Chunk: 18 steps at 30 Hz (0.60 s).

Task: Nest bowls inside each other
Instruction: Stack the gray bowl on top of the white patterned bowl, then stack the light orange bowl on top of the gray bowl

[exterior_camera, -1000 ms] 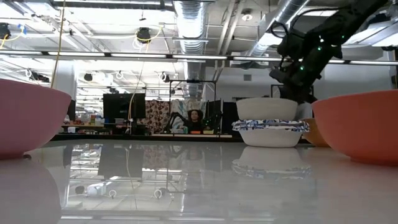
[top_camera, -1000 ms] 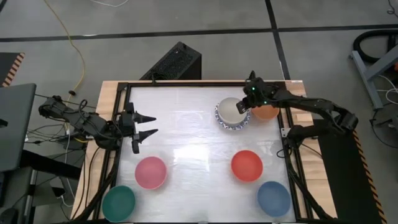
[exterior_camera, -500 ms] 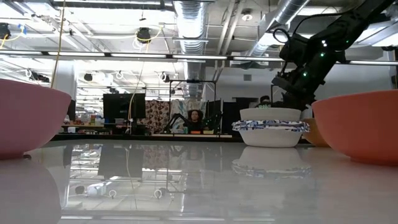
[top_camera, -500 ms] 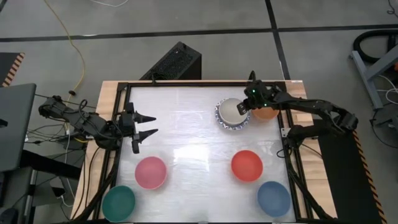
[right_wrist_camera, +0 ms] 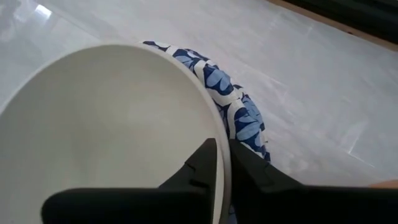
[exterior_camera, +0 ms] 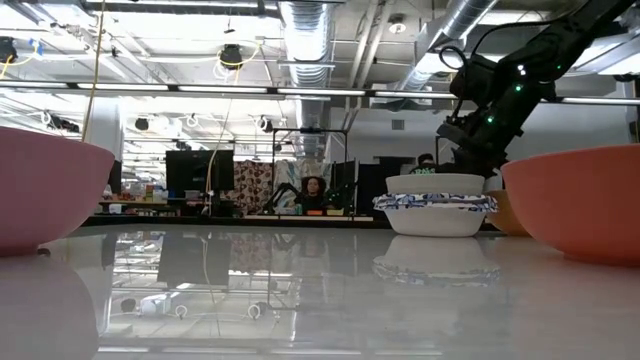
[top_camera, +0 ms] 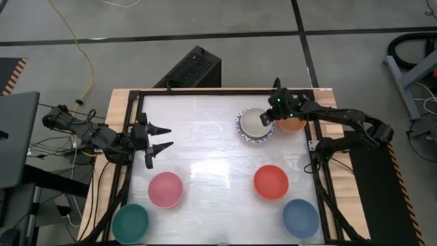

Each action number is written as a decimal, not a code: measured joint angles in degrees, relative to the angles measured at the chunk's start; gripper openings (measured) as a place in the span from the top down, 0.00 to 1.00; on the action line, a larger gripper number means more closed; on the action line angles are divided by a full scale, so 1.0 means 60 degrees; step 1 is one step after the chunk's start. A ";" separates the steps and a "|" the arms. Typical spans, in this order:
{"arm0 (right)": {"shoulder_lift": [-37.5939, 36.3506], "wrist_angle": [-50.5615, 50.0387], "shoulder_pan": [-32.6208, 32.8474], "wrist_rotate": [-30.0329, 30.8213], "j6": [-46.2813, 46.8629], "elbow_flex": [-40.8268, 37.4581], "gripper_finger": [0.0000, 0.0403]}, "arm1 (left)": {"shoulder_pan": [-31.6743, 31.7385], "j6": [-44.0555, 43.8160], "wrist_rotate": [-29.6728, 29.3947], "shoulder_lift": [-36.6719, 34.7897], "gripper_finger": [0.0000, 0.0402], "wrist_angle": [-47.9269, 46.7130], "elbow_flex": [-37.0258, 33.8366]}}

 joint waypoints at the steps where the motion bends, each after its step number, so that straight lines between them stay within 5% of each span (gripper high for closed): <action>1: 0.0000 0.0011 0.0017 0.0007 0.0000 0.0000 0.84 | 0.0000 -0.0019 -0.0001 0.0000 0.49 -0.0034 0.0000; 18: 0.0000 0.0052 0.0142 0.0030 -0.0106 0.0000 0.58 | 0.0000 -0.0056 -0.0003 0.0000 0.49 -0.0146 0.0000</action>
